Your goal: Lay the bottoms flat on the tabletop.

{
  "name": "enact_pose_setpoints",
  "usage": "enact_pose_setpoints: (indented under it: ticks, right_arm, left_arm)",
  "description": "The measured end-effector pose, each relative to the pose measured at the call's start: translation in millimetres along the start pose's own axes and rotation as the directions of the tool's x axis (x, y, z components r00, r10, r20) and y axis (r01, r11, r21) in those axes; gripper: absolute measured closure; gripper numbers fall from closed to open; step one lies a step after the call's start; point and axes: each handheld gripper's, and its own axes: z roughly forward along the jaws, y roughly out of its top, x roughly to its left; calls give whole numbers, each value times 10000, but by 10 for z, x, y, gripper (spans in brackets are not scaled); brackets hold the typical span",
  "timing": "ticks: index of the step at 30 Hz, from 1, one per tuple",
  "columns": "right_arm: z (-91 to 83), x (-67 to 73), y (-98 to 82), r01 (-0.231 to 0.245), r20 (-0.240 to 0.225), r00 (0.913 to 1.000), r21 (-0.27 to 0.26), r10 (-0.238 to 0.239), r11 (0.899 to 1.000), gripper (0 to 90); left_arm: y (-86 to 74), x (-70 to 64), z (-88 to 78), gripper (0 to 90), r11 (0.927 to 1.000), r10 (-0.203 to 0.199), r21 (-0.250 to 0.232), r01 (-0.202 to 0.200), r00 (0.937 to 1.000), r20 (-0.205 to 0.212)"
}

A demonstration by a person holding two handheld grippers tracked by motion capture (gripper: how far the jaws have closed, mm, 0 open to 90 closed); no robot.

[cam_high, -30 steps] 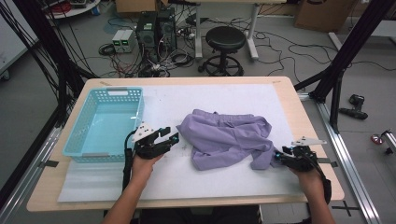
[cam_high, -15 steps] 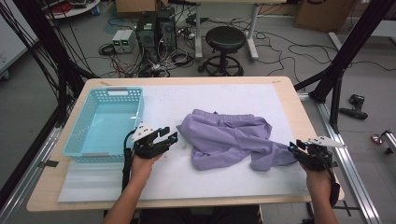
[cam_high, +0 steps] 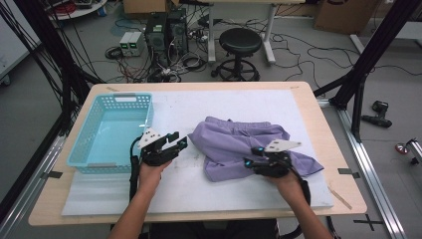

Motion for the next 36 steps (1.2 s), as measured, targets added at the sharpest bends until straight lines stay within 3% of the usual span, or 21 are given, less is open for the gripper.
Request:
enact_pose_setpoints:
  ticks: [3,6,8,10,14,17,20,25,28,29,30,32,33,36]
  right_arm:
    - [212,153,59,436,-568,9976,498,-407,9978,475]
    - [370,213,64,943,-617,9943,1240,-872,9878,600]
    - [428,212,38,1251,-568,9916,1845,-1165,9748,696]
    - [396,210,35,1544,-713,9871,1819,-1435,9711,881]
    - [244,141,-23,1750,-947,9828,1995,-1588,9642,894]
    - [55,43,-96,1780,-1048,9814,1863,-1606,9662,893]
    - [-122,-84,-177,1416,-841,9880,1599,-1295,9769,893]
    - [-235,-213,-244,992,-703,9934,1331,-904,9861,891]
    - [-219,-207,-240,1027,-730,9929,1363,-934,9853,890]
    - [-212,-203,-238,1077,-696,9927,1389,-988,9844,890]
    - [-206,-200,-239,1086,-716,9925,1427,-992,9838,891]
    - [-201,-203,-238,1075,-690,9927,1425,-985,9839,890]
    - [-201,-214,-235,1064,-697,9928,1388,-974,9846,890]
    - [-200,-254,-228,899,-464,9953,1304,-845,9874,891]
  left_arm:
    - [-13,-2,27,556,10000,28,79,-28,10000,10]
    - [-22,1,61,556,9998,-17,203,16,10000,31]
    - [-2,0,93,545,9995,-39,316,38,10000,55]
    - [41,-13,143,517,9992,-12,403,7,9999,122]
    - [125,-51,303,441,9969,80,783,-97,9997,211]
    - [127,-68,445,402,9927,49,1204,-80,9996,263]
    - [73,-117,589,402,9800,-36,1990,-47,9991,413]
    - [-49,-213,759,433,9429,117,3321,-253,9990,428]
    - [-78,-245,818,589,9177,632,3901,-748,9971,424]
    - [-83,-254,825,732,9167,890,3873,-982,9952,415]
    - [-74,-251,825,850,9223,1040,3701,-1114,9938,399]
    - [-17,-208,822,880,9549,493,2913,-581,9981,375]
    - [27,-186,823,881,9658,400,2550,-471,9987,328]
    - [179,-131,893,880,9861,211,1643,-255,9994,285]
